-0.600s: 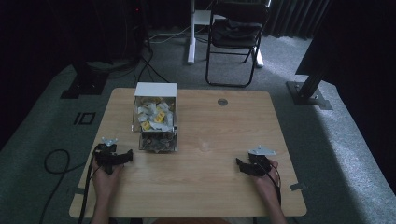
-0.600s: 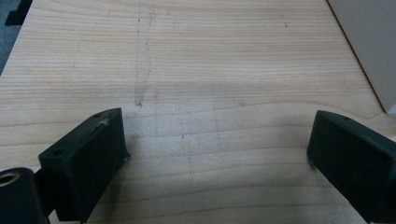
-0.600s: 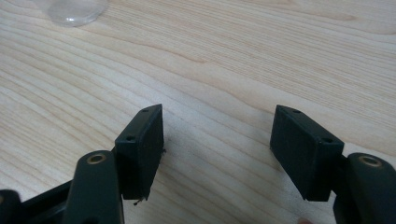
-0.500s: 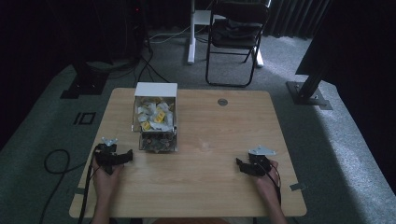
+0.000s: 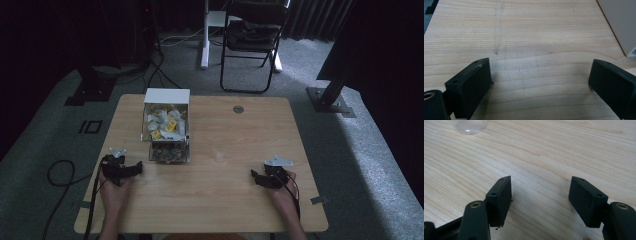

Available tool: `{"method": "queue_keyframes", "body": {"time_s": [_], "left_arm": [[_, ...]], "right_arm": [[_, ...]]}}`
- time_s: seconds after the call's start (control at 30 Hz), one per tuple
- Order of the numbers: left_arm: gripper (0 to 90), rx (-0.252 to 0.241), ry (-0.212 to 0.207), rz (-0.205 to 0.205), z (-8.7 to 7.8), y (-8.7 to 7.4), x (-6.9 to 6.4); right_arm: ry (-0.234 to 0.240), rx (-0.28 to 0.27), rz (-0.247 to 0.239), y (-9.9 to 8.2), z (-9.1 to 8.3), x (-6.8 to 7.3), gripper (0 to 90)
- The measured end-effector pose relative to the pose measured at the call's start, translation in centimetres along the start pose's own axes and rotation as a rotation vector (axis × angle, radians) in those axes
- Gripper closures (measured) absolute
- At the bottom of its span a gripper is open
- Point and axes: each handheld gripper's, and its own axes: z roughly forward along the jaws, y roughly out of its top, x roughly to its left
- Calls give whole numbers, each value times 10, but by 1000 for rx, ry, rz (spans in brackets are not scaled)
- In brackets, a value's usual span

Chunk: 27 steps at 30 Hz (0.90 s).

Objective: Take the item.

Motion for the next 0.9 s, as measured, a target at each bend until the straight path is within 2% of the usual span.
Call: {"method": "queue_keyframes", "body": {"time_s": [0.03, 0.1, 0.13, 0.37, 0.43, 0.57, 0.63, 0.67, 0.73, 0.9], "left_arm": [[83, -11, 0, -3, -2, -2, 0], [232, -36, -1, 0, -7, -5, 1], [277, -36, -3, -4, -8, -6, 1], [417, -15, -14, 8, -13, -6, 0], [426, -14, -20, -4, -15, -6, -1], [430, -23, -65, -22, -23, -6, -3], [416, -28, -76, -17, -26, -5, -4], [417, -54, -84, 5, -33, -5, -8], [422, -71, -89, 29, -41, -4, -12], [427, -108, -119, 31, -53, -3, -20]], "right_arm": [[0, 0, 0, 0, 0, 0, 345], [1, 0, -2, 0, 0, 0, 343], [1, 0, -3, 0, 0, 0, 342], [5, 2, -6, 0, 0, 0, 327], [8, 4, -9, 0, 1, 0, 312], [10, 4, -11, 1, 1, 0, 306], [11, 5, -12, 1, 1, 0, 305], [11, 4, -12, 1, 1, 0, 303], [10, 6, -12, 1, 1, 0, 292], [12, 6, -12, 1, 1, 0, 288]]}}
